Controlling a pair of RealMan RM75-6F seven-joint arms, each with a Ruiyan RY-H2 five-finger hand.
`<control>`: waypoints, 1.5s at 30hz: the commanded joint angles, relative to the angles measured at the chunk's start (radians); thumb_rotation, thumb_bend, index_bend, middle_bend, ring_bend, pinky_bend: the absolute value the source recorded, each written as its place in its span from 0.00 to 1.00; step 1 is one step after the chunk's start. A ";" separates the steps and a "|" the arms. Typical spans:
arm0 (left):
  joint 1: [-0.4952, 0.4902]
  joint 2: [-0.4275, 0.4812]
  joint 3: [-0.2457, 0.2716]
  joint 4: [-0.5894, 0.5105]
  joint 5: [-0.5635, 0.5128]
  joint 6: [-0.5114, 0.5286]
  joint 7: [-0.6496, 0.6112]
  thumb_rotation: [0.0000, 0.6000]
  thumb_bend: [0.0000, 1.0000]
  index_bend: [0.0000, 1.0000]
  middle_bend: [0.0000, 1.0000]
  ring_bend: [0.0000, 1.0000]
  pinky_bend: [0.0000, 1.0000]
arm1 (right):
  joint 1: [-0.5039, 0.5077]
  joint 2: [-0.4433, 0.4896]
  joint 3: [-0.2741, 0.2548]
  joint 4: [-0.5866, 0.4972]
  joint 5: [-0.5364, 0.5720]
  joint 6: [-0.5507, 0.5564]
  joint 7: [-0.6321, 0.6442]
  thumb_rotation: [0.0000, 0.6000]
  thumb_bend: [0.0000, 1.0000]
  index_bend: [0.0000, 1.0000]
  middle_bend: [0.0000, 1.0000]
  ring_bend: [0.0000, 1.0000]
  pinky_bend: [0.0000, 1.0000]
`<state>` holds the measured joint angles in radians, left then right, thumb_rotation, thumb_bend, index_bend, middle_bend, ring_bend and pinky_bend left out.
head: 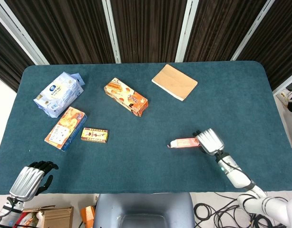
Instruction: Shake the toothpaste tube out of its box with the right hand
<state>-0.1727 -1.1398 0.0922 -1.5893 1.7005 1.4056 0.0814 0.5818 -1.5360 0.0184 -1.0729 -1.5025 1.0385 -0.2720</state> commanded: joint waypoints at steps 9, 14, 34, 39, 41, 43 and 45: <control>0.001 -0.001 0.001 -0.005 0.001 -0.002 0.010 1.00 0.52 0.42 0.42 0.39 0.48 | 0.009 0.124 0.015 -0.142 -0.088 0.116 -0.135 1.00 0.25 0.67 0.54 0.83 0.76; 0.001 0.000 0.001 -0.007 -0.001 -0.003 0.012 1.00 0.52 0.42 0.42 0.39 0.48 | 0.034 0.188 -0.025 -0.124 -0.247 0.174 -0.423 1.00 0.25 0.64 0.54 0.83 0.76; 0.002 0.000 0.001 -0.008 -0.002 -0.004 0.012 1.00 0.52 0.42 0.42 0.39 0.48 | 0.089 0.265 -0.024 -0.125 -0.462 0.196 -0.834 1.00 0.25 0.58 0.52 0.82 0.76; 0.001 -0.001 0.002 -0.008 -0.001 -0.007 0.013 1.00 0.53 0.42 0.42 0.39 0.48 | 0.088 0.285 -0.009 -0.151 -0.462 0.193 -0.854 1.00 0.25 0.52 0.47 0.81 0.76; 0.001 -0.001 0.002 -0.008 -0.001 -0.007 0.014 1.00 0.52 0.42 0.42 0.39 0.48 | 0.086 0.288 -0.006 -0.156 -0.460 0.191 -0.856 1.00 0.25 0.47 0.45 0.81 0.75; 0.001 -0.001 0.002 -0.008 -0.001 -0.008 0.014 1.00 0.52 0.42 0.42 0.39 0.48 | 0.085 0.290 -0.002 -0.158 -0.458 0.187 -0.857 1.00 0.25 0.43 0.45 0.81 0.75; 0.000 -0.001 0.002 -0.008 -0.003 -0.010 0.015 1.00 0.52 0.42 0.42 0.39 0.48 | 0.084 0.290 0.001 -0.158 -0.457 0.183 -0.858 1.00 0.25 0.41 0.44 0.81 0.75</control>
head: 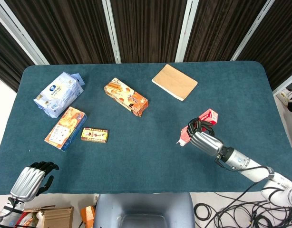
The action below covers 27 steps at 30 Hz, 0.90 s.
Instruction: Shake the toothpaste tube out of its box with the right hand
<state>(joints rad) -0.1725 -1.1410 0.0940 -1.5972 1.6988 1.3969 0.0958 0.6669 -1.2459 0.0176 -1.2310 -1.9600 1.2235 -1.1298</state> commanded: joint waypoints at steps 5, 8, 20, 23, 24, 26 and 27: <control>0.000 0.000 0.000 0.000 0.000 0.000 0.000 1.00 0.52 0.42 0.42 0.39 0.48 | -0.002 -0.005 0.010 0.002 0.007 -0.005 0.011 1.00 0.25 0.39 0.43 0.81 0.75; 0.001 0.001 0.000 0.000 0.001 0.004 -0.001 1.00 0.52 0.42 0.42 0.39 0.48 | -0.006 -0.008 0.018 0.005 0.014 0.004 0.026 1.00 0.25 0.39 0.43 0.81 0.75; 0.001 0.001 0.000 0.001 0.002 0.003 -0.003 1.00 0.52 0.42 0.42 0.39 0.48 | -0.102 -0.047 0.184 -0.130 0.371 0.061 0.284 1.00 0.25 0.39 0.43 0.81 0.75; 0.000 0.000 0.001 -0.001 0.002 0.001 0.000 1.00 0.52 0.42 0.42 0.39 0.48 | -0.124 -0.049 0.199 -0.166 0.440 0.060 0.391 1.00 0.25 0.39 0.43 0.81 0.75; 0.000 0.000 0.001 -0.001 0.002 0.000 0.001 1.00 0.52 0.42 0.42 0.39 0.48 | -0.130 -0.050 0.195 -0.172 0.450 0.058 0.423 1.00 0.25 0.39 0.43 0.81 0.75; -0.001 -0.001 0.002 -0.002 0.003 -0.002 0.004 1.00 0.52 0.42 0.42 0.39 0.48 | -0.146 -0.052 0.177 -0.186 0.470 0.043 0.499 1.00 0.25 0.39 0.43 0.81 0.75; -0.001 -0.001 0.002 -0.002 0.004 -0.003 0.005 1.00 0.52 0.42 0.42 0.39 0.48 | -0.153 -0.053 0.166 -0.194 0.479 0.031 0.534 1.00 0.25 0.39 0.43 0.81 0.75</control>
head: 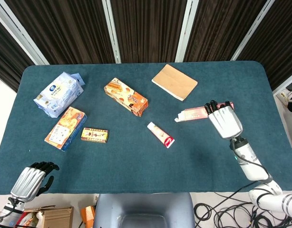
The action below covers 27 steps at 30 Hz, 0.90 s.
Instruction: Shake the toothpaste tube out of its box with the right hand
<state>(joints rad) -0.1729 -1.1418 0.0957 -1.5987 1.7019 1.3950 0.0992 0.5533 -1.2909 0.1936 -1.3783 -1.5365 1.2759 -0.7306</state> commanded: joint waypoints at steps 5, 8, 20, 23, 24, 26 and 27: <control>-0.003 -0.002 0.001 -0.001 0.001 -0.006 0.005 1.00 0.52 0.42 0.42 0.39 0.48 | -0.059 -0.002 -0.089 -0.090 0.084 -0.141 0.356 1.00 0.25 0.39 0.43 0.81 0.75; -0.004 -0.002 0.001 0.000 0.001 -0.008 0.005 1.00 0.52 0.42 0.42 0.39 0.48 | -0.051 -0.013 -0.126 -0.077 0.075 -0.206 0.471 1.00 0.25 0.40 0.43 0.81 0.75; -0.001 0.002 0.000 0.003 -0.001 0.000 -0.008 1.00 0.52 0.42 0.42 0.39 0.48 | -0.028 -0.094 -0.210 0.022 0.015 -0.298 0.590 1.00 0.25 0.40 0.43 0.81 0.75; 0.000 0.003 0.000 0.001 -0.003 0.000 -0.006 1.00 0.53 0.42 0.42 0.39 0.48 | -0.026 -0.104 -0.216 0.039 0.011 -0.299 0.562 1.00 0.25 0.39 0.43 0.81 0.75; 0.000 0.003 0.000 0.000 -0.004 0.000 -0.006 1.00 0.53 0.42 0.42 0.39 0.48 | -0.027 -0.106 -0.217 0.044 0.009 -0.296 0.558 1.00 0.25 0.38 0.43 0.81 0.75; 0.000 0.003 -0.001 0.000 -0.006 0.000 -0.006 1.00 0.52 0.42 0.42 0.39 0.48 | -0.029 -0.109 -0.218 0.054 0.004 -0.286 0.553 1.00 0.25 0.33 0.39 0.81 0.75; 0.000 0.003 -0.001 0.000 -0.006 -0.001 -0.005 1.00 0.52 0.42 0.42 0.39 0.48 | -0.030 -0.109 -0.220 0.058 -0.002 -0.280 0.553 1.00 0.25 0.29 0.36 0.81 0.75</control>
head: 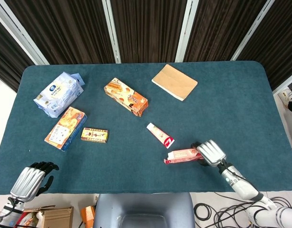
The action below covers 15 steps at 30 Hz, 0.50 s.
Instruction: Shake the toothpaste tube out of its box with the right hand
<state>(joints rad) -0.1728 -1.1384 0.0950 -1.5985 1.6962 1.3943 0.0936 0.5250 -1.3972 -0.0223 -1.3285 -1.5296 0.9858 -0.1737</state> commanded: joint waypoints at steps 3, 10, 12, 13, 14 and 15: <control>-0.001 0.000 0.001 -0.002 -0.001 -0.003 0.002 1.00 0.52 0.42 0.42 0.39 0.48 | -0.002 0.007 -0.007 0.005 -0.018 0.017 0.014 1.00 0.23 0.09 0.22 0.78 0.74; -0.002 -0.001 0.001 -0.002 -0.001 -0.006 0.007 1.00 0.52 0.42 0.42 0.39 0.48 | -0.034 0.060 0.013 -0.067 -0.041 0.131 0.114 1.00 0.14 0.00 0.16 0.76 0.74; -0.001 0.000 -0.001 -0.002 -0.003 -0.003 0.006 1.00 0.52 0.42 0.42 0.39 0.48 | -0.078 0.065 0.039 -0.108 -0.041 0.242 0.120 1.00 0.13 0.00 0.21 0.73 0.73; 0.000 0.000 -0.001 -0.002 -0.003 -0.002 0.006 1.00 0.52 0.42 0.42 0.39 0.48 | -0.099 0.067 0.045 -0.127 -0.045 0.290 0.123 1.00 0.13 0.01 0.23 0.67 0.70; 0.001 0.000 -0.002 -0.002 -0.004 0.000 0.006 1.00 0.52 0.42 0.42 0.39 0.48 | -0.120 0.070 0.046 -0.149 -0.052 0.334 0.135 1.00 0.13 0.02 0.24 0.56 0.61; 0.002 0.000 -0.003 -0.002 -0.005 0.001 0.006 1.00 0.52 0.42 0.42 0.39 0.48 | -0.147 0.084 0.038 -0.185 -0.065 0.379 0.163 1.00 0.13 0.02 0.24 0.43 0.51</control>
<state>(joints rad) -0.1715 -1.1384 0.0927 -1.6005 1.6915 1.3952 0.0999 0.4523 -1.3383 0.0010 -1.4299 -1.5734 1.2275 -0.0551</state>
